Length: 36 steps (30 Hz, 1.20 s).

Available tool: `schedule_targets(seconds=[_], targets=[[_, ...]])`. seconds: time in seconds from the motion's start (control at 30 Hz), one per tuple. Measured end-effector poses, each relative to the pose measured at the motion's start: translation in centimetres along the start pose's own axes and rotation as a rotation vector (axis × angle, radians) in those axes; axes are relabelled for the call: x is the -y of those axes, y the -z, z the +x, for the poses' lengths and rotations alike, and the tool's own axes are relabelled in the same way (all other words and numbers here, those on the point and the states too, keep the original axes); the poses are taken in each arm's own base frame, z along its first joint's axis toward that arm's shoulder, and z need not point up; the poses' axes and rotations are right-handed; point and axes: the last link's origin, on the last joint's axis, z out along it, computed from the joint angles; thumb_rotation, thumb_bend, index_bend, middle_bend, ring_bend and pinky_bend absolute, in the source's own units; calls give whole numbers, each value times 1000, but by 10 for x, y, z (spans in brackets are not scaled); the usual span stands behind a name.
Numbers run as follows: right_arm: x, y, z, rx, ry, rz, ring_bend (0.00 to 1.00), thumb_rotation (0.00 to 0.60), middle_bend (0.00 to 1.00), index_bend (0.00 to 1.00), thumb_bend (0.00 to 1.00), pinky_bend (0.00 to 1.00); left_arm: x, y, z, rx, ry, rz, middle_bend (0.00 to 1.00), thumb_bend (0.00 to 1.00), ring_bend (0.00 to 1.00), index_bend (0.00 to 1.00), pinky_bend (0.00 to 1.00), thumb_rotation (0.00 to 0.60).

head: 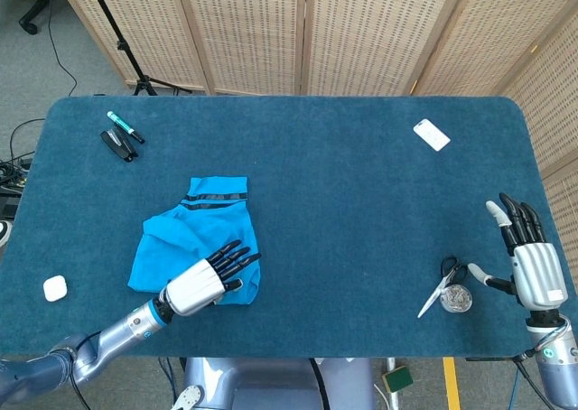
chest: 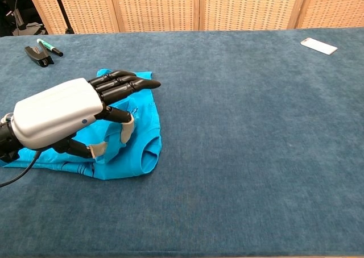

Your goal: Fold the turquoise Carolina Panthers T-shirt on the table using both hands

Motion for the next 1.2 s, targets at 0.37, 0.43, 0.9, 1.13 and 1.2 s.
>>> schedule_targets(seconds=[0.37,0.43,0.9,1.13,1.2], targets=[[1,-1,-1,5,0,4,0,600,0,0,0,0,15,7,42,-95,98,107,0,0,0,0,0,600],[1,-1,-1,8,2,5,0,600,0,0,0,0,23,5,54,-111,105,150,0,0,0,0,0,600],[-4,-6,-3,12,12,-21,0,600,0,0,0,0,71,-46,72,85,114,432,0,168,0,237,0,600],[-9,-9,-6,22,15,-43,0,600,0,0,0,0,79,-70,57,193,134,518,0,241,0,340,0,600],[-10,-10,-6,23,16,-48,0,600,0,0,0,0,80,-74,54,203,145,530,0,277,0,362,0,600]])
